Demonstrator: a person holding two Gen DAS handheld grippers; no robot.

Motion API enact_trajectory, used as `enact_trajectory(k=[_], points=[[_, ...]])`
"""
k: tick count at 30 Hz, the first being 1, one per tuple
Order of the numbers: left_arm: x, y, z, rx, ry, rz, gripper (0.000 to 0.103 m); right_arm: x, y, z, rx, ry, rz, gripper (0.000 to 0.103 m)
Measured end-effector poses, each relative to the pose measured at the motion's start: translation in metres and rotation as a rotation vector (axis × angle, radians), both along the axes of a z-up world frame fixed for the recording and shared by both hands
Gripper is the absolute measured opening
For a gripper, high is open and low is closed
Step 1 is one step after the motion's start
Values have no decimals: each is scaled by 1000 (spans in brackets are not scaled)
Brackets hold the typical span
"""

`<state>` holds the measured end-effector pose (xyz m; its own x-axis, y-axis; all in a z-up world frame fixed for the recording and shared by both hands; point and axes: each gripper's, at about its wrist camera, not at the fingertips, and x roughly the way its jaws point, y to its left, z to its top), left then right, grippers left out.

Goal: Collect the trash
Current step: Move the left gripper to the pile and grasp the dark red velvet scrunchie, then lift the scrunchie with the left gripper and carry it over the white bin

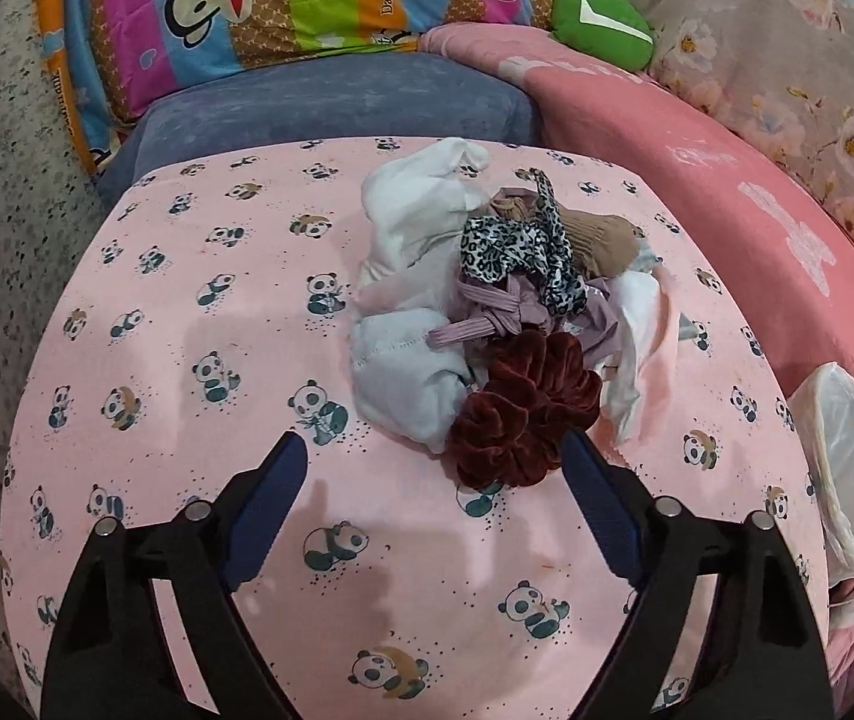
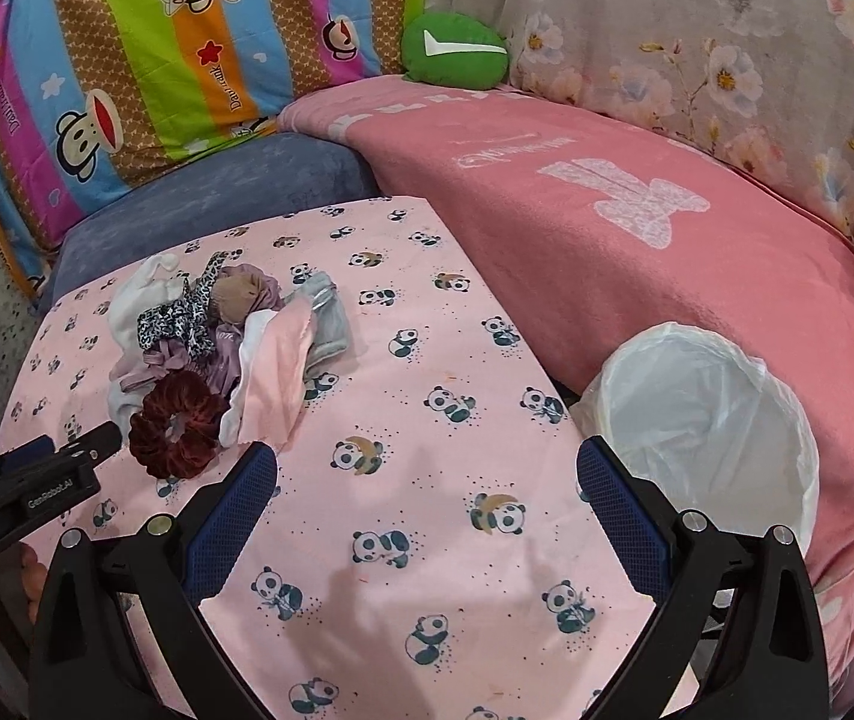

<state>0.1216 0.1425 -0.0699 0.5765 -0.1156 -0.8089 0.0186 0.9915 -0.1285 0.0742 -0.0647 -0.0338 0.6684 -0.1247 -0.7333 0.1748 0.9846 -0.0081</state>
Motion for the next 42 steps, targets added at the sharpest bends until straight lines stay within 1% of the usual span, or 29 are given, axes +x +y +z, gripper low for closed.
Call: enact_trajectory(k=[1, 3, 5, 7, 8, 9, 10, 11, 13, 16, 18, 19, 21, 24, 25, 28, 30, 31, 32, 36, 42], points=[[3, -2, -2, -11, 6, -15, 70, 3, 2, -2, 4, 5, 5, 98], [9, -6, -6, -24, 16, -36, 66, 11, 7, -5, 7, 11, 13, 98], [13, -10, -8, -31, 18, -57, 65, 17, 12, -8, 6, 17, 21, 97], [17, -15, -10, -37, 24, -84, 56, 23, 17, -11, 4, 24, 30, 96], [19, -17, -12, -38, 32, -97, 54, 25, 19, -12, 4, 27, 32, 94], [21, -18, -14, -39, 39, -106, 45, 28, 21, -14, 7, 31, 37, 91], [22, -19, -16, -42, 47, -118, 31, 31, 23, -16, 9, 36, 41, 90], [23, -20, -17, -45, 56, -126, 26, 34, 24, -17, 11, 42, 43, 88], [23, -19, -16, -51, 55, -137, 18, 39, 28, -20, 20, 50, 52, 86], [21, -19, -12, -51, 45, -153, 15, 48, 34, -27, 36, 68, 71, 76], [18, -17, -7, -62, 33, -155, 14, 56, 38, -33, 60, 88, 89, 64], [18, -16, -5, -71, 28, -155, 14, 61, 40, -37, 73, 102, 95, 61], [16, -13, 1, -85, 19, -156, 14, 69, 43, -43, 106, 121, 109, 49], [16, -11, 8, -90, 7, -157, 13, 83, 51, -53, 139, 144, 129, 40], [17, -11, 9, -91, 4, -157, 13, 87, 53, -56, 143, 148, 135, 39], [17, -8, 14, -93, -6, -154, 13, 97, 60, -63, 145, 158, 154, 30], [17, -7, 17, -93, -11, -152, 13, 104, 63, -70, 142, 173, 161, 16], [17, -7, 18, -95, -14, -153, 13, 106, 64, -73, 148, 185, 164, 11], [17, -7, 20, -95, -17, -154, 13, 108, 64, -76, 161, 194, 169, 3], [15, -9, 28, -95, -32, -157, 13, 101, 56, -72, 188, 174, 164, 2], [9, -22, 44, -93, -64, -173, 13, 81, 36, -46, 208, 109, 142, 2]])
